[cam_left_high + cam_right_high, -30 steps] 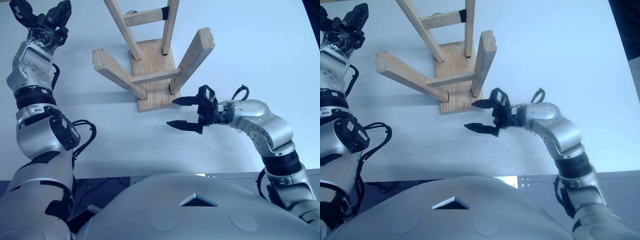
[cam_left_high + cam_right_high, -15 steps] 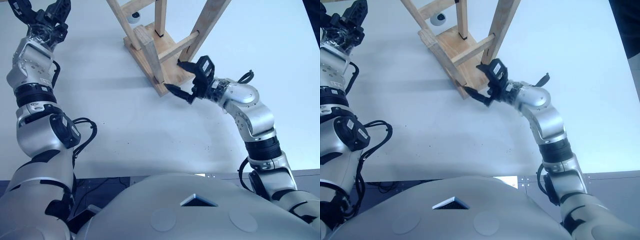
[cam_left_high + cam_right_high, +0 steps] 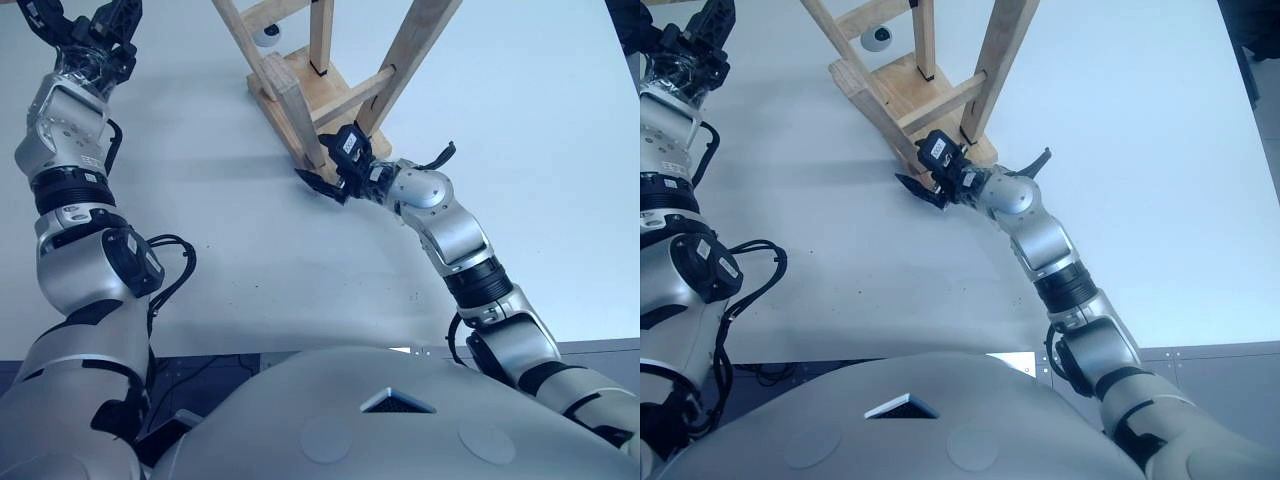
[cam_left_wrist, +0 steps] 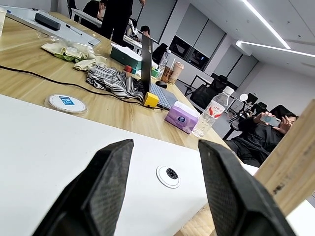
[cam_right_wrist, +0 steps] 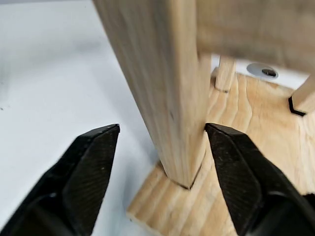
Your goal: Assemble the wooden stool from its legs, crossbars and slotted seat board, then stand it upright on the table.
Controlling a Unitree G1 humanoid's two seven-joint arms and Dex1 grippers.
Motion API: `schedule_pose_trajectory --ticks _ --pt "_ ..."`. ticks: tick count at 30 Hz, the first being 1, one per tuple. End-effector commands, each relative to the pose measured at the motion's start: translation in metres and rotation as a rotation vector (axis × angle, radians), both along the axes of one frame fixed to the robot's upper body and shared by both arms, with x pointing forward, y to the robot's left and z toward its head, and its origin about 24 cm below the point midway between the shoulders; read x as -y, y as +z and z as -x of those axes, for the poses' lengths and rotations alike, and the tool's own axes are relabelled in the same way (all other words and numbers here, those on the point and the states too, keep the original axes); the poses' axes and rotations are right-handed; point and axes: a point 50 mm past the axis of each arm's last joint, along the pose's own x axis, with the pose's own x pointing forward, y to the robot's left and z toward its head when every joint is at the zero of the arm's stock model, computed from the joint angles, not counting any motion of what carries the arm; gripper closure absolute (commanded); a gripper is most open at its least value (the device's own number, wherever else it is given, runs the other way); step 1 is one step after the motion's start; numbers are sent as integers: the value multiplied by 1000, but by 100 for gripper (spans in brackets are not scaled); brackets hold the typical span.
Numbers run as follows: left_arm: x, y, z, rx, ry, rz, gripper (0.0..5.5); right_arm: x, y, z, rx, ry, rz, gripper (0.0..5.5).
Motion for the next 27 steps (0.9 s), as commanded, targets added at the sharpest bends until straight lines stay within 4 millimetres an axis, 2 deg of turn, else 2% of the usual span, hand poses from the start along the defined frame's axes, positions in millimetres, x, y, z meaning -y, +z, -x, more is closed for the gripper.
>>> schedule_pose_trajectory --ticks 1,3,5,9,11,14,16,18,24,27 --pt "-1 -4 3 -11 8 13 312 -4 2 -2 38 11 -1 295" --pt "-2 -7 4 -22 20 17 312 -3 1 -5 56 -6 9 321" --pt "-4 -17 7 -118 26 23 312 -1 -1 -8 78 -24 13 358" --pt "-8 -44 16 -292 46 -138 312 7 -8 -15 98 -87 -2 407" --pt "-8 -42 16 -223 46 -169 312 13 -11 -17 89 -121 -27 423" --pt "-3 -49 25 -157 -11 -247 312 31 -17 -10 47 -51 -43 438" --pt "4 -51 37 -66 -111 -248 312 47 -19 -1 29 20 -47 442" --pt "13 -58 53 -30 -272 -336 312 66 -21 10 3 120 -60 446" --pt "33 -82 127 15 -911 -578 312 124 -27 40 -100 339 33 446" --pt "42 -82 139 44 -1057 -628 280 137 -30 50 -140 397 82 446"
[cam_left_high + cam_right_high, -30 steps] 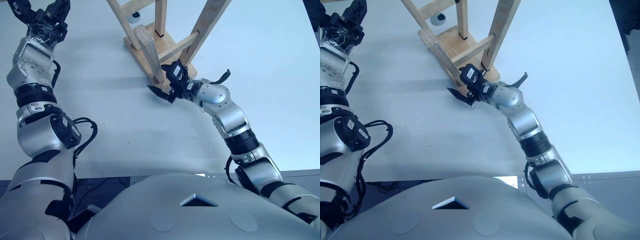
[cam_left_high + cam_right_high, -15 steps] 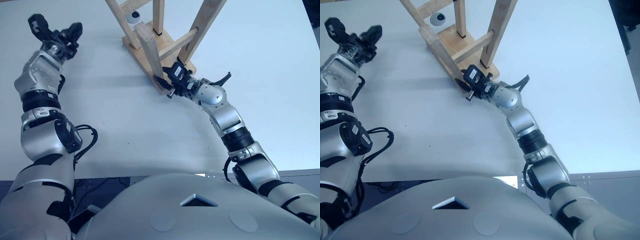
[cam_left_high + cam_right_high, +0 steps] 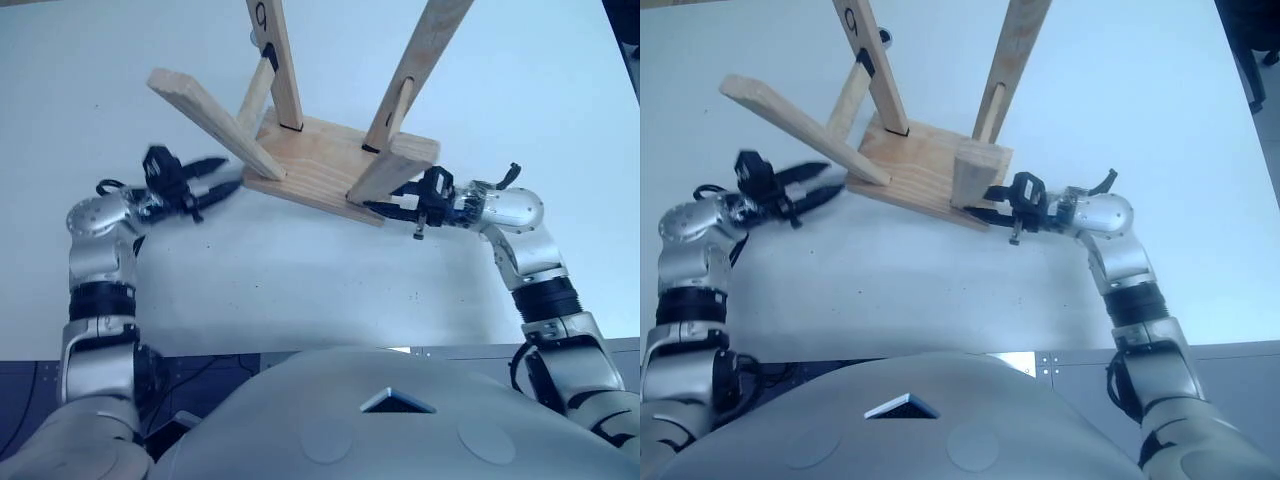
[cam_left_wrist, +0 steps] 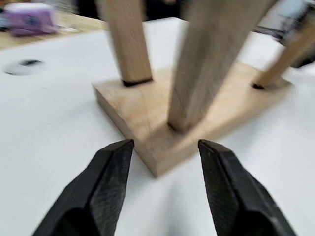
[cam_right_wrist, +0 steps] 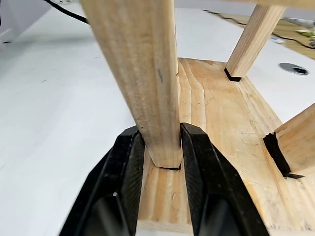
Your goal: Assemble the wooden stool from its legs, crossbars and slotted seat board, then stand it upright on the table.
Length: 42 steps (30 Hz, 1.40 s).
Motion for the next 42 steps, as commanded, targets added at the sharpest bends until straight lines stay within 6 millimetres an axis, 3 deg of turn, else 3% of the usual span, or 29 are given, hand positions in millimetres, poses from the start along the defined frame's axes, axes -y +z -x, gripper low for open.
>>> schedule_pose_trajectory --ticks 1,4,11,19,22,24,25,27,29,32,36,37,38,42 --pt "9 5 7 42 -160 -71 268 19 -16 19 -106 71 115 446" --pt "23 13 -5 103 -138 -26 234 22 -17 26 -131 96 121 446" --pt "49 23 -8 165 -181 61 234 25 -15 30 -145 112 135 447" --pt "55 19 5 34 -306 94 372 22 -7 24 -178 64 80 447" --pt "55 25 18 -241 -313 203 405 19 11 22 -352 30 -38 447" --pt "51 45 20 -484 -266 387 407 20 31 20 -565 19 -145 447" --pt "48 60 12 -589 -217 501 407 22 44 17 -736 26 -203 447" --pt "38 77 -25 -652 -17 678 409 24 63 8 -945 15 -278 447" --pt "31 80 -52 -727 135 690 415 28 55 -28 -1128 -237 -273 447" --pt "36 72 -52 -779 170 581 424 25 42 -53 -1183 -413 -253 447" --pt "38 63 -40 -753 165 524 427 20 41 -61 -1220 -462 -264 447" --pt "37 63 -41 -746 190 538 393 19 42 -63 -1237 -469 -271 447" --pt "33 63 -42 -730 219 547 386 16 43 -65 -1258 -478 -274 409" --pt "11 59 -47 -737 327 571 336 10 50 -67 -1299 -477 -311 355"
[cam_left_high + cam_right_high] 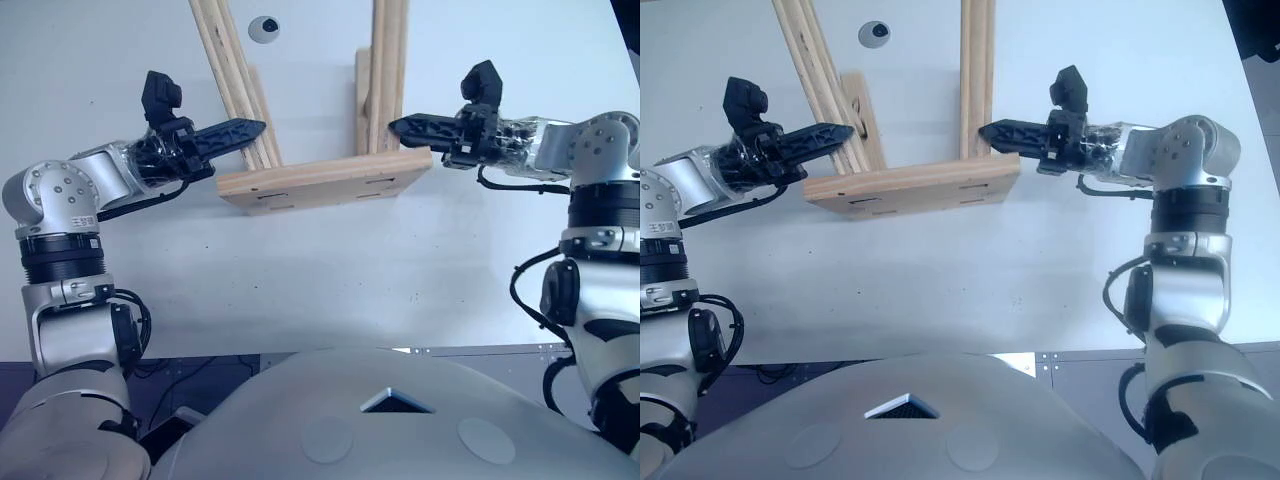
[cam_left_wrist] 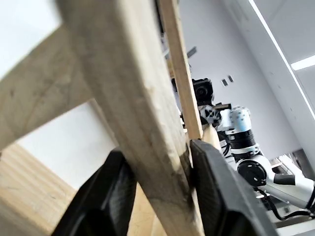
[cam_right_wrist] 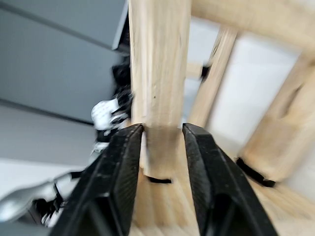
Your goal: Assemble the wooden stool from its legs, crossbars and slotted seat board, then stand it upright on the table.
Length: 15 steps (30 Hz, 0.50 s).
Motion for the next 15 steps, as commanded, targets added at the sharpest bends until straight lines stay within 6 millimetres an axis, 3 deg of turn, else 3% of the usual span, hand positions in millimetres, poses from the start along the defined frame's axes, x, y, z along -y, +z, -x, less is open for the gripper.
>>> schedule_pose_trajectory --ticks 1,4,8,10,12,15 --pt "-27 -9 -2 -69 125 -57 317 3 -13 1 -115 -72 105 334" --pt "-45 -9 2 -50 185 -67 275 13 -14 2 -120 -147 85 283" --pt "-70 -10 22 283 288 -401 202 66 -21 9 109 -431 191 198" --pt "-72 -20 47 437 191 -557 198 90 -28 26 313 -439 358 164" --pt "-63 -30 70 601 51 -650 198 99 -38 50 548 -238 553 139" --pt "-30 -32 79 796 -122 -665 198 90 -50 75 835 175 669 139"
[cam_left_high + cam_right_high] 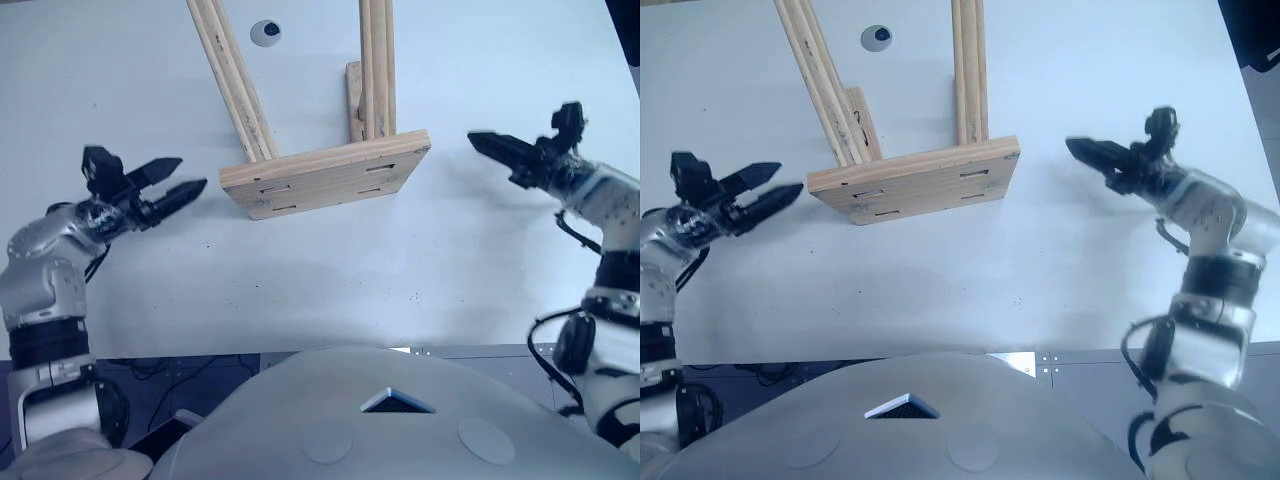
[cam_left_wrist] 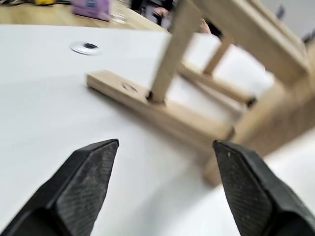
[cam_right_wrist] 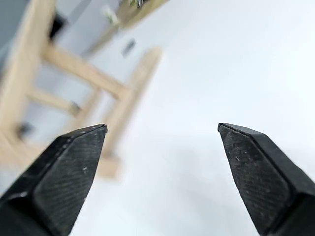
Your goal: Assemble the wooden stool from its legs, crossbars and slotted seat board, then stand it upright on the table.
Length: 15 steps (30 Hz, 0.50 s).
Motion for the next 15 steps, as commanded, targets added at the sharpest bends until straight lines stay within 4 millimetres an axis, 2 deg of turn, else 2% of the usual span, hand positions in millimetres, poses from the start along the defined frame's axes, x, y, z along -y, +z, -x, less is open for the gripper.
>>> schedule_pose_trajectory --ticks 1,6,13,15 --pt "44 -2 13 206 -311 -169 198 -22 -9 27 258 580 364 139" --pt "52 -18 6 216 -282 -229 198 -64 -4 5 483 703 356 139" --pt "58 -19 -2 264 -270 -233 198 -97 -2 -19 591 745 321 139" --pt "63 -17 -6 281 -290 -223 216 -103 -3 -22 594 768 308 171"
